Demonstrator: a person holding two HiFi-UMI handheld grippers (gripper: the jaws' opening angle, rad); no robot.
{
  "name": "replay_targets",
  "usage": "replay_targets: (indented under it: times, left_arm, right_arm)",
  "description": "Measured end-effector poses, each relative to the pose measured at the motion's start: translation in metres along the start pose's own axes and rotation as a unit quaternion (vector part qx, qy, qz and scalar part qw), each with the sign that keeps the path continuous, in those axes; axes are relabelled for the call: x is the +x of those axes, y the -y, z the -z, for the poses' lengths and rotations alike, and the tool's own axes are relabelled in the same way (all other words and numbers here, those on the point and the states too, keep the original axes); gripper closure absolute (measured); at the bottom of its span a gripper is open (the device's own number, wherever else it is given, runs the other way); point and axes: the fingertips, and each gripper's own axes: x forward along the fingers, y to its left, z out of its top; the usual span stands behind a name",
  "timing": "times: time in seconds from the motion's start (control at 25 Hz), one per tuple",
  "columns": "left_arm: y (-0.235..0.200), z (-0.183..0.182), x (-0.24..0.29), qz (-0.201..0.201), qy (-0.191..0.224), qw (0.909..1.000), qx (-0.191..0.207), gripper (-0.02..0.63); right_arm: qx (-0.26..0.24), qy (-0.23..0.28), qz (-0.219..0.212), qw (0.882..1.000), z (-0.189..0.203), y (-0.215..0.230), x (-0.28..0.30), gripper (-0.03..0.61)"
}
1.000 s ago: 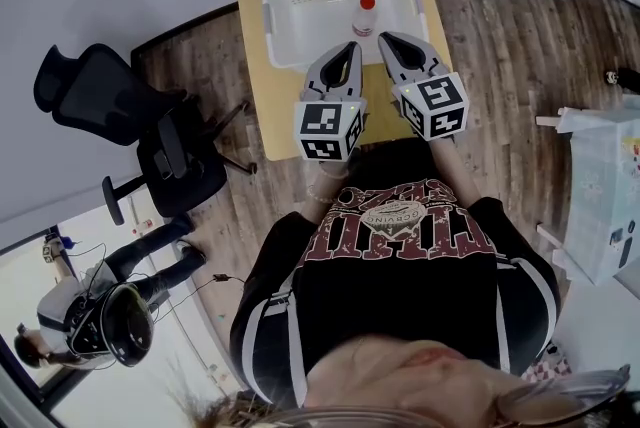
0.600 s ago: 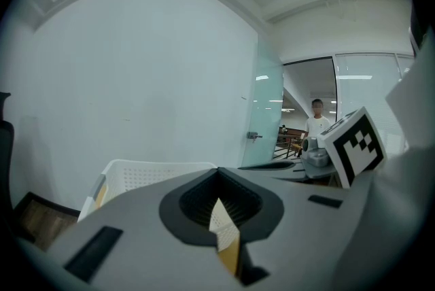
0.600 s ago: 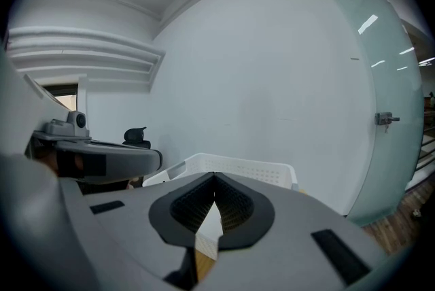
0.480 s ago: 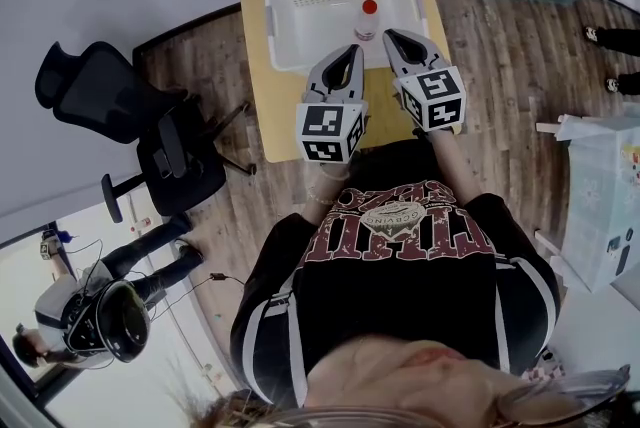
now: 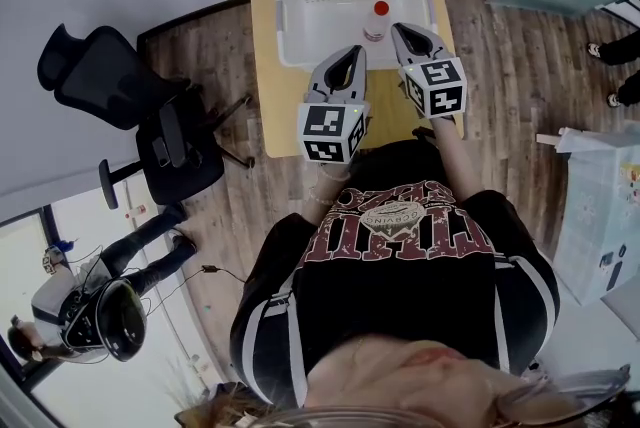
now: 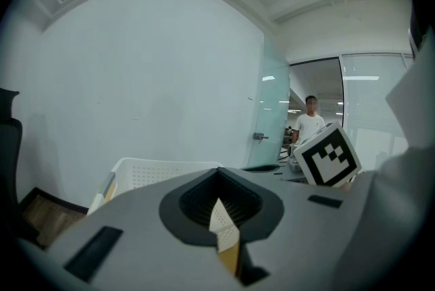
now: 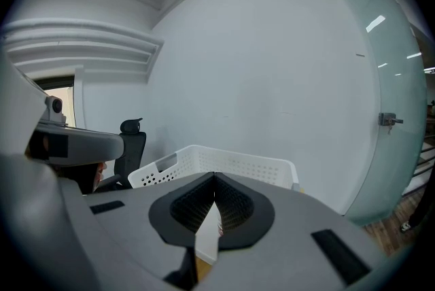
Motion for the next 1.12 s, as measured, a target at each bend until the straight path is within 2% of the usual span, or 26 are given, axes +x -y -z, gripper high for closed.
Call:
replay_targets:
  times: [1.0,1.04,1.12]
  left_arm:
    - [-0.043,0.005,-0.023,-0.050,0.007,0.9985,-0.023,0.566]
    - [-0.045,0.004,-0.024,-0.052,0.008,0.9984,-0.023,0.566]
    - [-0.047,0.005,-0.026,-0.054,0.008,0.9982,-0.025,0.566]
  right_arm:
    - [-0.019,-0.048,-0.010,0.999,0.013,0.008,0.053,0.557]
    - [-0.021,-0.052,-0.011,0.998,0.013,0.008,0.056,0.553]
    - [-0.023,-0.066,-0.017,0.997,0.016,0.007,0.060,0.504]
